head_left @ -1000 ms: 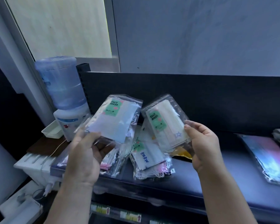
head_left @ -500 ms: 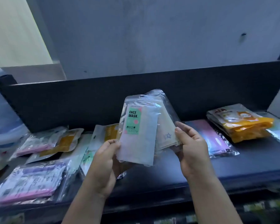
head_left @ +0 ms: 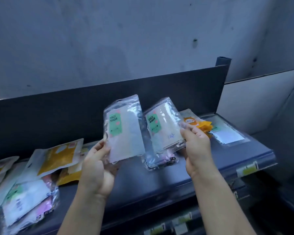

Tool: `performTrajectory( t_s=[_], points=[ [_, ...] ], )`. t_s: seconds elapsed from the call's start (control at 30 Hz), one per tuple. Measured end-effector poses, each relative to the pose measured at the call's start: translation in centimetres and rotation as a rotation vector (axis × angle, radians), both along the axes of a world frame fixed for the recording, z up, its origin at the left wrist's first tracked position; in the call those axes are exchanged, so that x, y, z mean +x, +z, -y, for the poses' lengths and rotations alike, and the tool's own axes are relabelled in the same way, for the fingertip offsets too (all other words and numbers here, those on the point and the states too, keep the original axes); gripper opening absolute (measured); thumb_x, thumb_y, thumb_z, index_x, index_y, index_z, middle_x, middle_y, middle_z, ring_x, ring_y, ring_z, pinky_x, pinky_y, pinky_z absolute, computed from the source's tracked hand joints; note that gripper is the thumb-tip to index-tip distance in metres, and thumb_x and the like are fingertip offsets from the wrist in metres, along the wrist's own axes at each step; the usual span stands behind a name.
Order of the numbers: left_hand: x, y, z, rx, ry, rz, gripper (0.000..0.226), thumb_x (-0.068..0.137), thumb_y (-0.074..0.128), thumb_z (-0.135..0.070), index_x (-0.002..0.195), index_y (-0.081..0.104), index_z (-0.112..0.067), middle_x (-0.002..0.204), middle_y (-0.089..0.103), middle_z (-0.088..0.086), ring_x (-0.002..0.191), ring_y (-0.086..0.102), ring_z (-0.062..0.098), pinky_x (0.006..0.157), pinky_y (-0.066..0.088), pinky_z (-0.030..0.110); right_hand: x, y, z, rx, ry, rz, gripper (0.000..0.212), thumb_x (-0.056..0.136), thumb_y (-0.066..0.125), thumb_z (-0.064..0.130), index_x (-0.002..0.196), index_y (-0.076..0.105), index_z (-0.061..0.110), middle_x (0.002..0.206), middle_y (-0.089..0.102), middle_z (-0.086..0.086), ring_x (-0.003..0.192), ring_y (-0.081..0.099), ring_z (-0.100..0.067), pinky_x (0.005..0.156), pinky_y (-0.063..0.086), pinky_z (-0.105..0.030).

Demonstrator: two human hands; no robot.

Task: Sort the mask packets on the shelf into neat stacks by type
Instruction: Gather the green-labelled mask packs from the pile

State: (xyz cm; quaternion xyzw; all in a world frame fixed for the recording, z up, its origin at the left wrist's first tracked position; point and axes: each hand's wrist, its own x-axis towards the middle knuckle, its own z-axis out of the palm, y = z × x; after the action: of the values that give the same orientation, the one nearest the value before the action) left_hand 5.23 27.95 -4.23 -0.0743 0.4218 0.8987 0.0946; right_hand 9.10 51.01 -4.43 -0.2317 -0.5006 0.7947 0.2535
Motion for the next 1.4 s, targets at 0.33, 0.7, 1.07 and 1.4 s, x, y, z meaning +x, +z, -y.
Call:
performTrajectory(
  t_s=[0.33,0.7,1.07,1.4],
  points=[
    [0.0,-1.6,-3.1,0.143,0.179,0.146,0.024,0.101,0.043,0.0,0.107,0.065,-0.008,0.113,0.076,0.017,0.077,0.079,0.028,0.055,0.063,0.031,-1.1,-3.0,-1.8,0.027,0.276,0.121,0.024,0.101,0.055,0.004,0.102,0.074,0.018,0.089,0.08,0.001,0.079,0.072,-0.017,0.064,0.056,-0.031],
    [0.1,-2.8,-4.7,0.146,0.269,0.11,0.027,0.101,0.044,0.001,0.122,0.06,-0.008,0.124,0.073,0.02,0.092,0.077,0.03,0.068,0.066,0.036,-2.3,-2.3,-4.2,-0.057,0.253,-0.004,0.019,0.102,0.058,0.007,0.105,0.072,0.021,0.111,0.078,-0.007,0.108,0.073,-0.028,0.097,0.059,-0.044],
    [0.1,0.0,-15.8,-0.067,-0.107,-0.1,0.03,0.095,0.052,0.005,0.121,0.064,-0.002,0.113,0.076,0.021,0.086,0.076,0.029,0.064,0.065,0.036,-1.8,-2.3,-11.7,-0.069,0.126,-0.048,0.023,0.097,0.061,0.008,0.113,0.075,0.015,0.117,0.078,-0.009,0.111,0.072,-0.032,0.099,0.056,-0.049],
    [-0.5,-0.1,-25.1,-0.069,-0.312,-0.028,0.04,0.083,0.055,0.008,0.12,0.062,-0.006,0.127,0.071,0.021,0.116,0.068,0.036,0.081,0.064,0.043,0.9,-2.5,-23.8,-0.062,-0.248,-0.008,0.015,0.088,0.061,0.009,0.086,0.076,0.007,0.078,0.065,-0.008,0.071,0.056,-0.021,0.065,0.048,-0.038]
  ],
)
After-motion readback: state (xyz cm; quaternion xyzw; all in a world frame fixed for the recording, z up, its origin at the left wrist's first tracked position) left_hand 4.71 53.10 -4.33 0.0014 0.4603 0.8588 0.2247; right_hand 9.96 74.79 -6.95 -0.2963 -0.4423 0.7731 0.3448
